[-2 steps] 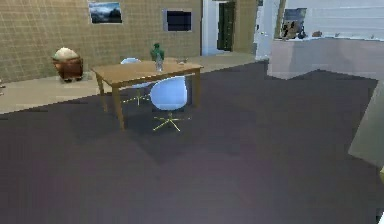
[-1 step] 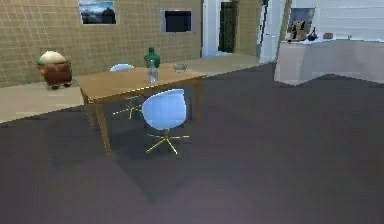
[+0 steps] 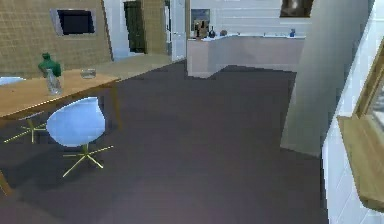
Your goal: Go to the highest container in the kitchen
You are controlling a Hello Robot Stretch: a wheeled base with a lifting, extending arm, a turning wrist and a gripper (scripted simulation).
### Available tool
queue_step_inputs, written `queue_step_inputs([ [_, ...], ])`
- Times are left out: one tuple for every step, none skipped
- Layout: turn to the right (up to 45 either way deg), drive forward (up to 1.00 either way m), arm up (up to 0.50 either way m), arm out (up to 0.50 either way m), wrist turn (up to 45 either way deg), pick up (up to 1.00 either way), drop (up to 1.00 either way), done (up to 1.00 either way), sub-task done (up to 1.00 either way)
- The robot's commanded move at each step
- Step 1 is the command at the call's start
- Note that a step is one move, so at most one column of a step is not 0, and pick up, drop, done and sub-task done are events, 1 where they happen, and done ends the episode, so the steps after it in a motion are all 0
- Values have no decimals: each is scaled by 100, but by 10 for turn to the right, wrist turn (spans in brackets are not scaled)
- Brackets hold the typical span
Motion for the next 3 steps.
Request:
queue_step_inputs([
  [0, 45, 0, 0, 0, 0, 0, 0, 0],
  [120, 0, 0, 0, 0, 0, 0, 0, 0],
  [0, 100, 0, 0, 0, 0, 0, 0, 0],
])
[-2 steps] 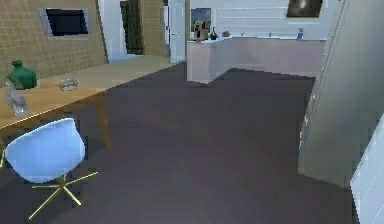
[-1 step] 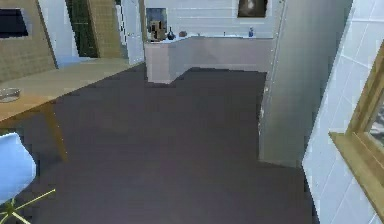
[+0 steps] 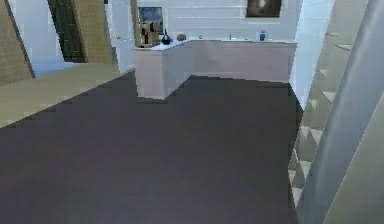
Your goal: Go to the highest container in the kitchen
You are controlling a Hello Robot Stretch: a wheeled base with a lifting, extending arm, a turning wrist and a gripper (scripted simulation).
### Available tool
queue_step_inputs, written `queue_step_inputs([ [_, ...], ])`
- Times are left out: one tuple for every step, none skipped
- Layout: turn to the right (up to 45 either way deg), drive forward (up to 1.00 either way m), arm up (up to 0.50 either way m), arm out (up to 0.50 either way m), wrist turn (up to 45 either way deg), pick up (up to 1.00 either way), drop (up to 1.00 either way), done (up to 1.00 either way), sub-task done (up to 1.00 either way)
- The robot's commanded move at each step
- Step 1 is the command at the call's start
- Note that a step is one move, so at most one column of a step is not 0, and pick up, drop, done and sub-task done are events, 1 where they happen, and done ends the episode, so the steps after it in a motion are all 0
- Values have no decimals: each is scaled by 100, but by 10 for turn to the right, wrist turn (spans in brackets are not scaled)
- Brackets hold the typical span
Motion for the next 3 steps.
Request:
queue_step_inputs([
  [30, 0, 0, 0, 0, 0, 0, 0, 0],
  [0, 100, 0, 0, 0, 0, 0, 0, 0],
  [0, 100, 0, 0, 0, 0, 0, 0, 0],
])
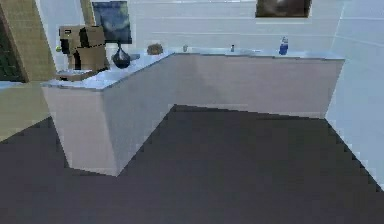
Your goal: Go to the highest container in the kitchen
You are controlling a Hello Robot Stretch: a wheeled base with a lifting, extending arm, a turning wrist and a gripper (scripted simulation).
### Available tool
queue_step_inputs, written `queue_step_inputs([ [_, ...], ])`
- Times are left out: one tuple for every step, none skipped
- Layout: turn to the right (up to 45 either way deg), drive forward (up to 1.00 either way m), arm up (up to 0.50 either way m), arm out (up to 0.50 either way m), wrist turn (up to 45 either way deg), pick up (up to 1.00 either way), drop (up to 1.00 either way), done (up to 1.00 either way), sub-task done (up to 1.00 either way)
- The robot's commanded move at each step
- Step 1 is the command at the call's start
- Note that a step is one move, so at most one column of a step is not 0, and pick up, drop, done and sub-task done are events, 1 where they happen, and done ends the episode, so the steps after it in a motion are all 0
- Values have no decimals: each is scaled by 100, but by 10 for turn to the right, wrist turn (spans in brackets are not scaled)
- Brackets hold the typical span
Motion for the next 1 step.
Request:
queue_step_inputs([
  [0, 100, 0, 0, 0, 0, 0, 0, 0],
])
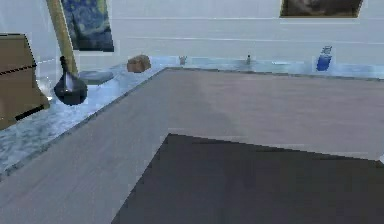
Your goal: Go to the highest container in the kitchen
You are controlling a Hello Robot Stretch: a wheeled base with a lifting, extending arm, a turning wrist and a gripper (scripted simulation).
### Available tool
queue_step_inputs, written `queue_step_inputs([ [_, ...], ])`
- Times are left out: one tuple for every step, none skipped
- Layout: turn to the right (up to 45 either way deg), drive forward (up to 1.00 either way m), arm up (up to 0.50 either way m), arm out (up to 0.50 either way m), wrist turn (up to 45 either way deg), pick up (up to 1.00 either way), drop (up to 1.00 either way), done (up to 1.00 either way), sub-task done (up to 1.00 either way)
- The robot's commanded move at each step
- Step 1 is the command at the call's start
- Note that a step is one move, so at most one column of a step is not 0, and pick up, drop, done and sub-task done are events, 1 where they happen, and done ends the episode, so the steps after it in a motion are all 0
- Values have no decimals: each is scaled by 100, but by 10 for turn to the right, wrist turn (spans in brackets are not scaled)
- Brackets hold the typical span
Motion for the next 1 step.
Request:
queue_step_inputs([
  [0, 65, 0, 0, 0, 0, 0, 0, 0],
])
